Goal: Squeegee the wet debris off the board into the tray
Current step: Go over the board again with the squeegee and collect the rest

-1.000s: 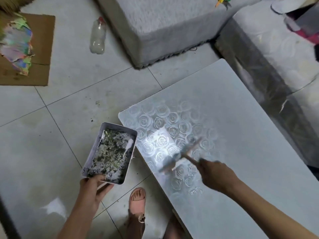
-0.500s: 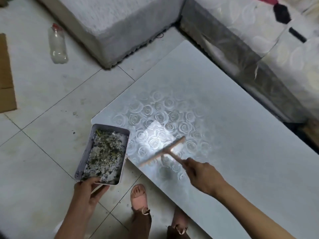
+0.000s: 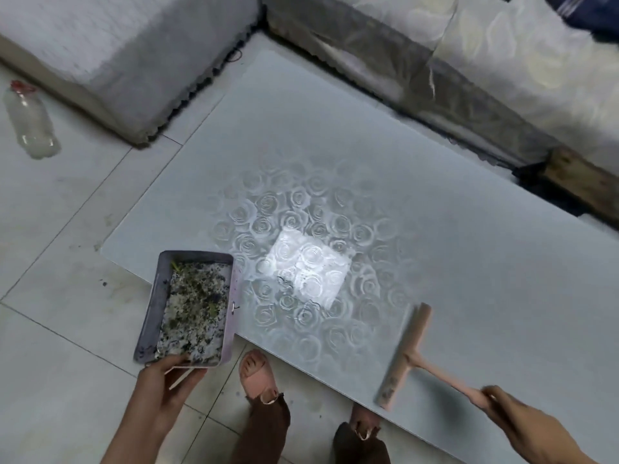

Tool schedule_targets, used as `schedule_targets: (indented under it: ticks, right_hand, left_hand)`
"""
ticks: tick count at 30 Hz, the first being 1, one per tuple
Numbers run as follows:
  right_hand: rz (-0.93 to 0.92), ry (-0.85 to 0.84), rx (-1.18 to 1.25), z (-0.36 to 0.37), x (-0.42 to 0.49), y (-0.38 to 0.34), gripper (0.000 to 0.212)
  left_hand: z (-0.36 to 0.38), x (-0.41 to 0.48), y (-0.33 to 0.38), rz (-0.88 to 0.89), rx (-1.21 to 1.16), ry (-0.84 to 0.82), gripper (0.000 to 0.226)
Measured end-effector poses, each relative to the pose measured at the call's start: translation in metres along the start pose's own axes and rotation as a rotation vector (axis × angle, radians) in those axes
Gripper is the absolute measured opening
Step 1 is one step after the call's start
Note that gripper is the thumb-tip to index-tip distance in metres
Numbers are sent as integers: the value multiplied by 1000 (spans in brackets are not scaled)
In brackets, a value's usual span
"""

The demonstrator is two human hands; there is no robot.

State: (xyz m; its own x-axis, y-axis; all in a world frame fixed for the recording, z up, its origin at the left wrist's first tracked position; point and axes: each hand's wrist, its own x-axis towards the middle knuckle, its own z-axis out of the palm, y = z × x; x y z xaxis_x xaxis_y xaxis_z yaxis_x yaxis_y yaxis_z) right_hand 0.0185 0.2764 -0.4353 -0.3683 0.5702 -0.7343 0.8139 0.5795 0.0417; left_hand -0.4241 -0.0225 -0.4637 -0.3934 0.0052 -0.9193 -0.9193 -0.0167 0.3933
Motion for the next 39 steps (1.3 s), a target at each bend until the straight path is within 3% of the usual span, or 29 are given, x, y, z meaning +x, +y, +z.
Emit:
schedule_targets:
  ticks: [3,6,8,11,13,16,19,24,27,29,32,35,39]
  right_hand:
    - [-93,-87,26,17,26,-1,26]
    - [-300,-36,52,28,80,-49,46]
    - [-394,-4,54,22,103,-89,43]
    - [-473,85,16,11,105,-84,35]
    - [-453,108,37,5,89,-18,30]
    - [-284,126,10,-5,60,103,21]
    - [-205,88,-57,-1,53,157,22]
    - [-318,83,-1,10,100,64,42]
    - [-376,143,83,-4,117,8,35]
    - [-399,184,102,-15,115,25,28]
    - [-338,193,125,-23,99,113,14]
    - [-259,158,-6,-31,103,160,20]
    - [-474,91,-3,-15,136,65,21]
  left_hand:
    - [14,-13,-25,-5,-10,27,22]
    - [25,-21,-56,27,-1,62,26]
    - [34,-27,-77,46,14,83,19]
    - [49,-38,-100,48,-2,103,18]
    - [61,-51,-119,37,-2,103,18]
    - [74,-68,-145,20,-27,86,18]
    - [87,-78,-165,24,-18,79,19]
    - [110,-90,-192,33,22,75,18]
    - [123,-95,-204,17,13,67,19]
    - [130,-96,-209,-5,2,58,19]
    - [136,-100,-217,-30,-1,36,20]
    - [137,-99,-221,-17,-4,31,19]
    - [135,-100,-221,5,5,60,21]
